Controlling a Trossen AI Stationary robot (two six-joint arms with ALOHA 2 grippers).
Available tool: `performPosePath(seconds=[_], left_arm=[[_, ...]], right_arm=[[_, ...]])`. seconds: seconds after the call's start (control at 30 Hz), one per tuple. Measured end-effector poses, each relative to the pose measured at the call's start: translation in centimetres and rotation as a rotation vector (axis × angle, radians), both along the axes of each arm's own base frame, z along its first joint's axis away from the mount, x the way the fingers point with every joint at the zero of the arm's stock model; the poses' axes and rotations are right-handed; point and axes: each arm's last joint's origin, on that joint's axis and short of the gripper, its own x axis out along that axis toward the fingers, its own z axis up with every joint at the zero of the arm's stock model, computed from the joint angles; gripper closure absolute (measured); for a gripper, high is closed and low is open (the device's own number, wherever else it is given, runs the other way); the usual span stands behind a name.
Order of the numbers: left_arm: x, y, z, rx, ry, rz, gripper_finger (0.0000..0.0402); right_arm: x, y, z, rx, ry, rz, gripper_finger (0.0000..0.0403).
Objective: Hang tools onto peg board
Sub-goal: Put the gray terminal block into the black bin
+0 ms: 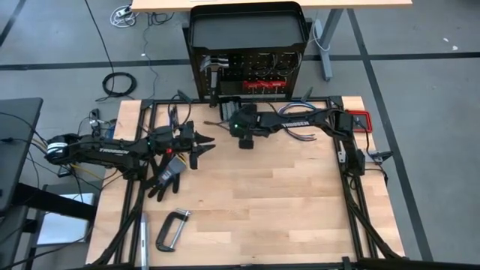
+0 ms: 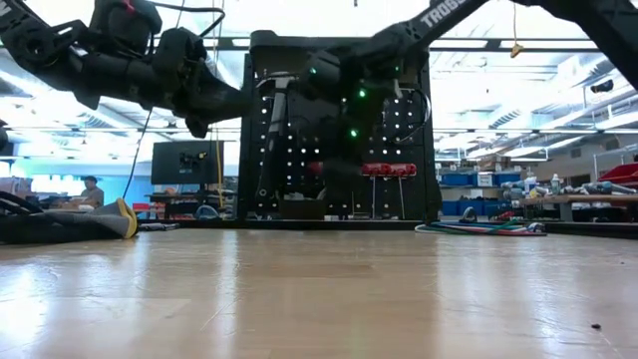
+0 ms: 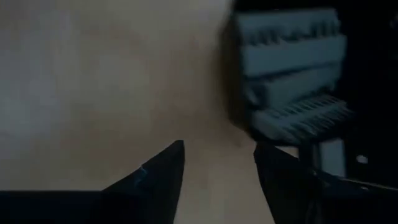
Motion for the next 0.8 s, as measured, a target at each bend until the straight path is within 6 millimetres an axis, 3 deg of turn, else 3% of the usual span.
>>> performPosePath(seconds=[0.2, 0.37, 0.5, 0.63, 0.8], left_arm=[[0.0, 0.0, -0.2, 0.006, 0.021, 0.003, 0.0277], [0.0, 0.0, -0.3, 0.020, 0.038, 0.005, 0.0277], [-0.1, 0.1, -0.4, 0.022, 0.044, 0.020, 0.0277], [-0.1, 0.1, -0.4, 0.024, 0.044, 0.030, 0.0277], [-0.1, 0.1, -0.4, 0.024, 0.047, 0.035, 0.0277]], right_arm=[[-0.6, -2.4, -0.2, 0.069, -0.073, -0.028, 0.0267], [-0.6, -2.5, -0.3, 0.192, -0.114, -0.003, 0.0336], [-0.5, -2.6, -0.2, 0.167, -0.130, -0.003, 0.0389], [-0.4, -3.9, 0.3, 0.052, -0.177, -0.083, 0.0386], [-0.3, -4.0, 0.4, 0.050, -0.197, -0.084, 0.0370]])
